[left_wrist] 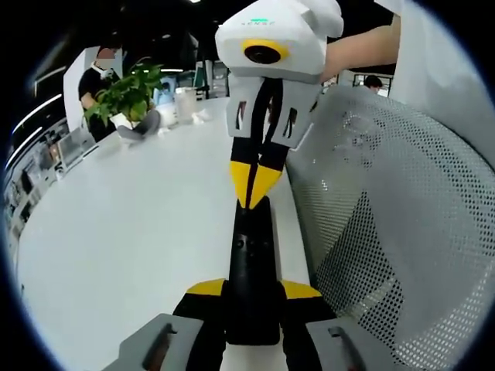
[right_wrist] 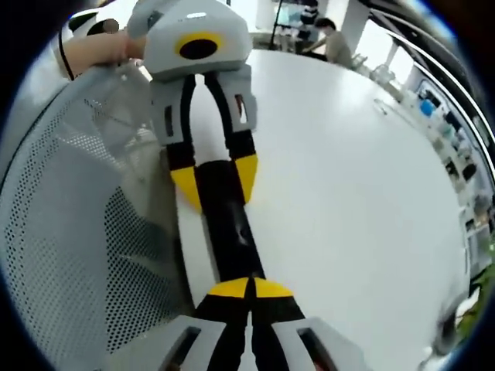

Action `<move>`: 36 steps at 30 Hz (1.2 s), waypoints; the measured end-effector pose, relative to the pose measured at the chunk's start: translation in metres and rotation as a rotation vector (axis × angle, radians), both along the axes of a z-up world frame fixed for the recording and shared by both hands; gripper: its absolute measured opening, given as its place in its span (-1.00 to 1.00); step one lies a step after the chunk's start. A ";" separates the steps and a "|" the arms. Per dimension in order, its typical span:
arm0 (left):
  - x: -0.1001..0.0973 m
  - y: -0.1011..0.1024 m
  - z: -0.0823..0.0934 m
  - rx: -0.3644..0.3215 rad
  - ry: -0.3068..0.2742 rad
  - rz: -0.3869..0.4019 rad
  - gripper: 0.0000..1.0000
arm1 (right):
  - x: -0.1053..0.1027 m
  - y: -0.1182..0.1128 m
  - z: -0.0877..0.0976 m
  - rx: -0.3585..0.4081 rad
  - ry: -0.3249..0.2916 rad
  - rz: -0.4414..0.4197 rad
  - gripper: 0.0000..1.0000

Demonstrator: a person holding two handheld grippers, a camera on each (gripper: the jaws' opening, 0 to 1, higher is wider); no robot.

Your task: Press the specified remote control buttons in sequence, fully releasing each button before pressing the next.

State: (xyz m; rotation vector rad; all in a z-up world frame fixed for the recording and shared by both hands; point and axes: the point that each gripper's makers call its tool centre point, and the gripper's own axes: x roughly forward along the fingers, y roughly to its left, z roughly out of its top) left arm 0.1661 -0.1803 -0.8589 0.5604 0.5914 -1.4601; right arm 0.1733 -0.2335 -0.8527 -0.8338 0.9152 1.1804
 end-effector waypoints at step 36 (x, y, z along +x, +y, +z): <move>0.001 0.000 0.000 -0.010 0.005 0.000 -0.49 | -0.007 0.004 -0.001 0.024 -0.026 0.003 -1.00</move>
